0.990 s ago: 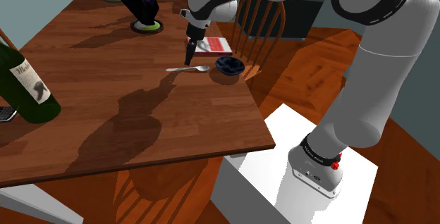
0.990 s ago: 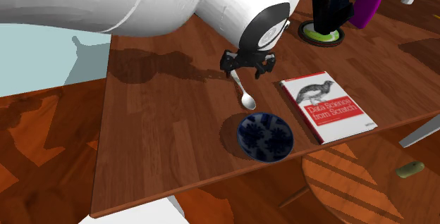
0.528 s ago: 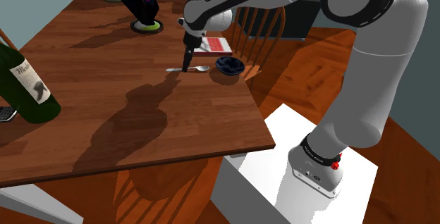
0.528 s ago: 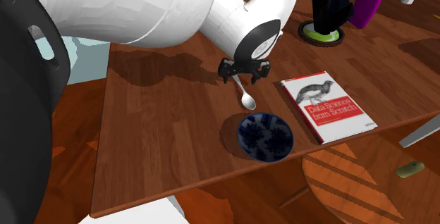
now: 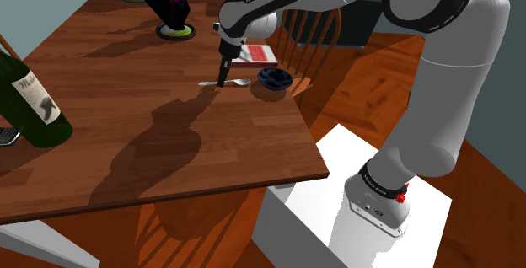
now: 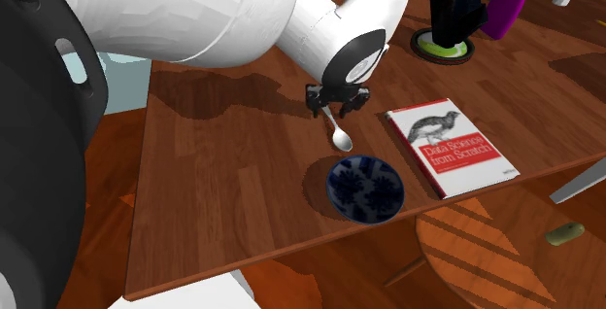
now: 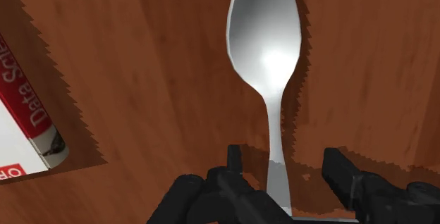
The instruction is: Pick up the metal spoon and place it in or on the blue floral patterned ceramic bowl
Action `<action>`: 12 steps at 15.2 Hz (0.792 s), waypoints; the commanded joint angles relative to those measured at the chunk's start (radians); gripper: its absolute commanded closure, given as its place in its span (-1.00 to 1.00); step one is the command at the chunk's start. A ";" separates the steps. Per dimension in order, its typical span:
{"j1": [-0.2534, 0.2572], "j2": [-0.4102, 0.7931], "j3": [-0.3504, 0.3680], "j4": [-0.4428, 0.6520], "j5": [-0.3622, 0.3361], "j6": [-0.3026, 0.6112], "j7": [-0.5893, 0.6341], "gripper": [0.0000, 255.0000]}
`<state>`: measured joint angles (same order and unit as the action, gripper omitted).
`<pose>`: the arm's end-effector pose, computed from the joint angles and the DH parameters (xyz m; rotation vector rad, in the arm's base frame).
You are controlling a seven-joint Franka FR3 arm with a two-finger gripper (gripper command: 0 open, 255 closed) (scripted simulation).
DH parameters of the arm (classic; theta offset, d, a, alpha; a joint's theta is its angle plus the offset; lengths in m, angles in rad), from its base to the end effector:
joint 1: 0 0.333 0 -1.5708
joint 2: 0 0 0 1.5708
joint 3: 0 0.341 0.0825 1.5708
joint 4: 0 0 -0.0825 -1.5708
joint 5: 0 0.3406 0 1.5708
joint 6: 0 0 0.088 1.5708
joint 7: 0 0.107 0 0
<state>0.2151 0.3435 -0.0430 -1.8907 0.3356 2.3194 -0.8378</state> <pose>0.5986 0.1125 0.3833 -2.7047 -1.1342 -0.2355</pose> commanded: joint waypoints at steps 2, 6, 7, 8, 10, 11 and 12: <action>0.000 0.000 0.000 0.000 0.000 0.000 0.000 1.00; 0.000 0.000 0.000 0.000 0.000 0.000 0.000 1.00; 0.000 0.000 0.000 0.000 0.000 0.000 0.000 1.00; 0.000 0.000 0.000 0.000 0.000 0.000 0.000 1.00; 0.000 -0.007 -0.001 0.004 -0.003 -0.010 0.004 1.00; 0.001 -0.014 -0.002 0.008 -0.006 -0.021 0.008 1.00; 0.001 -0.021 -0.003 0.012 -0.009 -0.032 0.012 1.00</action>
<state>0.2169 0.3284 -0.0449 -1.8836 0.3292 2.2984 -0.8283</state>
